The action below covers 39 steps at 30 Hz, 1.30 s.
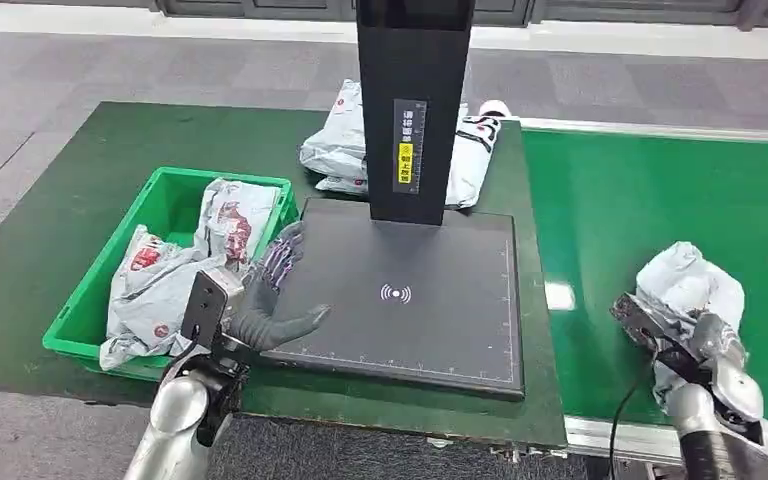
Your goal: Moved the parcel from conveyor to table for the left to box.
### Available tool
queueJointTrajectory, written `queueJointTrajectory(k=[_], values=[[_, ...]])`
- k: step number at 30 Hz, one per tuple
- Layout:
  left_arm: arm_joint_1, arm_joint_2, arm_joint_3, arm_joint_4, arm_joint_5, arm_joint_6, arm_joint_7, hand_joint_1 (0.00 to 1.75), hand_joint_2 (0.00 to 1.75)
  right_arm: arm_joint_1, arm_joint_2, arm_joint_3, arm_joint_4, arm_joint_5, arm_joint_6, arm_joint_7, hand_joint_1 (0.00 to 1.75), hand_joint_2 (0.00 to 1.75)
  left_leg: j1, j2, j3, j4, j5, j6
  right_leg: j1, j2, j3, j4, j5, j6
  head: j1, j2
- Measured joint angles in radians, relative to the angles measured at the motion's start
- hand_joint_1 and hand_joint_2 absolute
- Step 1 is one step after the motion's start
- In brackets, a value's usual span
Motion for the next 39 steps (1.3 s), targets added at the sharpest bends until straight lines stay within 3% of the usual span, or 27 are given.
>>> queueJointTrajectory(k=[6,9,11,27,34,39], values=[[0.018,0.0,0.004,-0.008,-0.009,0.032,-0.018,0.0,1.75,-0.063,0.05,-0.023,-0.03,-0.501,0.032,-0.192,1.75,1.75,0.0,-0.001,0.0,0.0,0.0,0.0,0.0,0.0,-0.001,0.0,0.0,0.0,0.0,0.0],[0.02,-0.002,0.005,0.0,-0.019,0.052,-0.041,0.0,1.75,-0.094,0.084,-0.043,-0.103,-0.872,0.062,-0.23,1.75,1.75,0.0,-0.001,0.0,0.0,0.001,0.0,0.0,0.0,-0.001,0.0,0.0,0.0,0.0,0.0],[0.022,-0.002,0.005,0.004,-0.023,0.06,-0.049,0.0,1.75,-0.108,0.091,-0.043,-0.142,-0.982,0.062,-0.233,1.75,1.75,0.0,-0.002,0.0,0.0,0.001,0.0,0.0,-0.001,-0.001,0.0,0.0,0.0,0.0,0.0],[0.024,-0.011,0.005,0.024,-0.026,0.058,-0.058,0.0,1.75,-0.143,0.115,-0.01,-0.266,-1.134,0.004,-0.272,1.75,1.75,0.0,-0.001,-0.001,0.001,0.001,0.0,0.0,0.0,-0.001,0.0,0.001,0.001,0.0,0.0],[0.023,-0.011,-0.011,0.047,-0.026,0.044,-0.1,0.0,1.75,-0.146,0.127,0.133,-0.367,-1.156,-0.037,-0.27,1.75,1.75,0.0,0.0,0.0,0.0,0.001,0.0,0.0,0.001,0.0,0.0,0.001,0.001,0.0,0.0],[-0.01,-0.011,-0.049,0.064,-0.033,0.052,-0.136,0.0,1.75,-0.197,0.177,0.296,-0.284,-1.111,-0.028,-0.24,1.75,1.75,0.001,0.0,0.0,0.0,0.002,-0.001,0.001,0.002,0.0,0.0,0.002,0.001,0.0,0.0]])
